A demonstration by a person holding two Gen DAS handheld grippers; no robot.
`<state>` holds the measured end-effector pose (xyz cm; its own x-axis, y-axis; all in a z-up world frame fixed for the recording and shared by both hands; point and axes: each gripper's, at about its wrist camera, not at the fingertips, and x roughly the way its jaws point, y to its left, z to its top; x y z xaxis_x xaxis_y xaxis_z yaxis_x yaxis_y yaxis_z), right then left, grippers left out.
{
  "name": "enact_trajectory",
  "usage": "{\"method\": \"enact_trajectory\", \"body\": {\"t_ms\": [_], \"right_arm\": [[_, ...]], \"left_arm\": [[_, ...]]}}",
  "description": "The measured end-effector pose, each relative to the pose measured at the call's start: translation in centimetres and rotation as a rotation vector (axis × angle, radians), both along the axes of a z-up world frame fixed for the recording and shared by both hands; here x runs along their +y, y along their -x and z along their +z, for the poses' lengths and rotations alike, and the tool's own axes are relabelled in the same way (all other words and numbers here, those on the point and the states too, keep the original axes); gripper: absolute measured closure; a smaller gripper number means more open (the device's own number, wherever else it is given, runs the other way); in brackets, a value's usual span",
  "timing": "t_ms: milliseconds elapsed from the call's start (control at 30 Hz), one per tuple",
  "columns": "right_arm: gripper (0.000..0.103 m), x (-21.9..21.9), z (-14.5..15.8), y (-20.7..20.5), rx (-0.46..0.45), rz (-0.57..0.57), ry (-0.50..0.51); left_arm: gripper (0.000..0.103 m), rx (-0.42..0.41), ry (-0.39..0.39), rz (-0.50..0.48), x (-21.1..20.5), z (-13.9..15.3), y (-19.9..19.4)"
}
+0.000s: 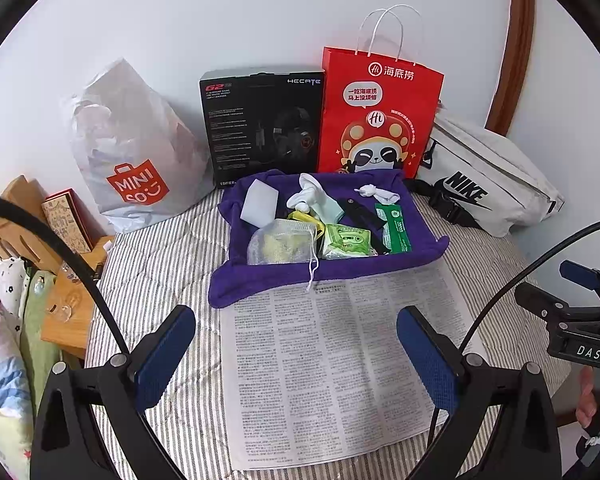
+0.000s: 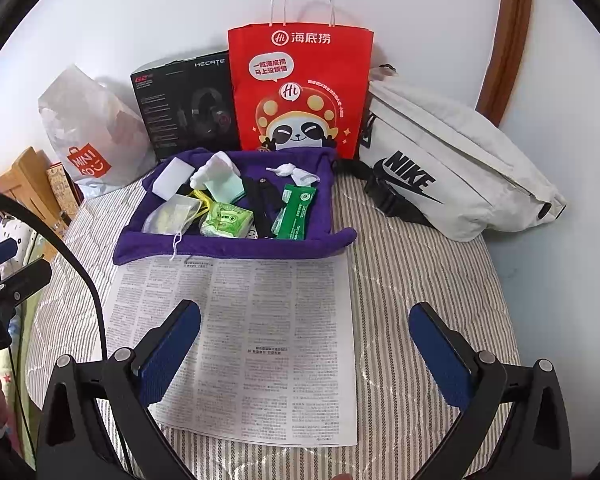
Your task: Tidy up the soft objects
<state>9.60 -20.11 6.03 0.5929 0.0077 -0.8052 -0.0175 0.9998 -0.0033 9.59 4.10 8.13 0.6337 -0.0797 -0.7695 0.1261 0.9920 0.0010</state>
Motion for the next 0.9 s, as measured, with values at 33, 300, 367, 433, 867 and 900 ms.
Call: {"method": "enact_trajectory", "body": {"t_ms": [33,300,367,433,867,900], "right_arm": [[0.000,0.00,0.01,0.00,-0.001,-0.001,0.000],[0.000,0.13,0.11,0.00,0.002,0.002,0.002],[0.000,0.20,0.20,0.02,-0.001,0.003,0.002],[0.000,0.23,0.29,0.07,-0.003,0.001,0.001],[0.000,0.32,0.29,0.02,0.001,-0.003,0.009],[0.000,0.36,0.29,0.00,0.002,-0.004,0.009]], "left_arm": [[0.001,0.001,0.000,-0.003,0.05,0.00,-0.02],[0.001,0.002,0.000,-0.004,0.07,0.09,0.02],[0.001,-0.001,-0.001,-0.010,0.20,0.12,0.05],[0.001,-0.003,-0.002,-0.009,0.33,0.18,0.06],[0.001,-0.008,0.006,-0.021,0.67,0.28,-0.10],[0.001,-0.016,0.010,-0.022,0.72,0.31,-0.05]]}}
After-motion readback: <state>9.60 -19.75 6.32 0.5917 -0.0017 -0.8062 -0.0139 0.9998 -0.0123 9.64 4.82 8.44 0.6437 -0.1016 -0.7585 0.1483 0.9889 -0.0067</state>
